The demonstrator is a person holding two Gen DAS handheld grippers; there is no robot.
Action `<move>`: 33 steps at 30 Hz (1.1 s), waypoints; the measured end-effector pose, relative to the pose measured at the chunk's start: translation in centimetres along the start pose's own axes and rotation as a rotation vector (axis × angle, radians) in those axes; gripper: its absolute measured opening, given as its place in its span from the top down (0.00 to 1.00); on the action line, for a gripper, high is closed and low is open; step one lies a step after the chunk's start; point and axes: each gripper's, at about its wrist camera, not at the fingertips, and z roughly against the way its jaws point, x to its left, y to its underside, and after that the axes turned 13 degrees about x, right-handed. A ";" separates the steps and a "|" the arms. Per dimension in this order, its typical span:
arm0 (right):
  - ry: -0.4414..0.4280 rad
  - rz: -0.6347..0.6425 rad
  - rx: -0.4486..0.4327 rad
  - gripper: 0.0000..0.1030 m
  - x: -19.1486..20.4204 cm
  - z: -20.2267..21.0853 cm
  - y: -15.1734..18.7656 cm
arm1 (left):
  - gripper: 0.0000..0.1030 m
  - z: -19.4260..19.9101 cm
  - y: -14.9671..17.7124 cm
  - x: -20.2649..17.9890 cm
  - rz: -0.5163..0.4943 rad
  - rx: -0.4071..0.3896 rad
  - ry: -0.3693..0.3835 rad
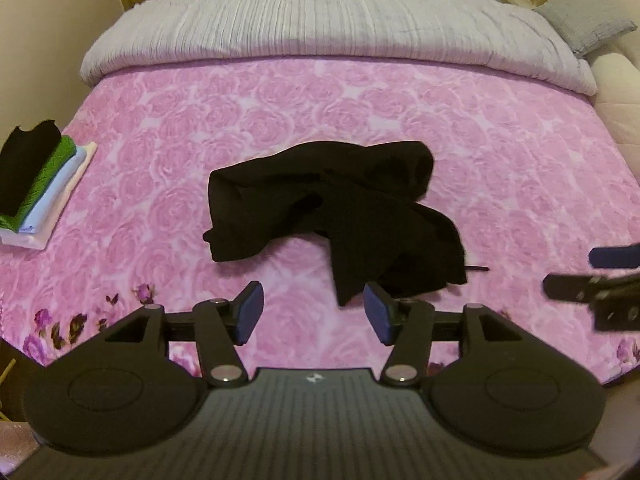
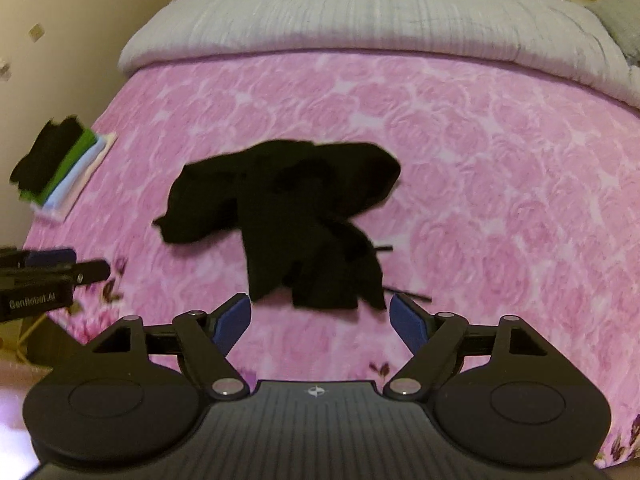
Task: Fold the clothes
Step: 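Release the black trousers onto the bed with both grippers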
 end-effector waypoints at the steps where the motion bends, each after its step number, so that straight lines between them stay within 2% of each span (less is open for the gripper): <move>1: 0.000 0.008 0.000 0.20 -0.1 0.2 0.8 | 0.49 0.6 0.7 -0.5 0.003 -0.008 -0.002; 11: -0.012 0.053 -0.001 0.20 -1.0 2.3 7.8 | 0.44 4.5 7.3 -4.3 0.007 -0.035 -0.023; 17: -0.015 0.071 -0.021 0.20 -0.7 3.7 10.0 | 0.42 5.8 9.2 -4.7 0.019 -0.053 -0.036; 25: -0.008 0.087 -0.051 0.20 0.1 4.8 10.3 | 0.41 6.7 10.2 -4.0 0.031 -0.075 -0.030; 33: 0.006 0.079 -0.050 0.20 1.8 3.6 8.3 | 0.40 4.4 8.7 -0.2 0.043 -0.045 -0.018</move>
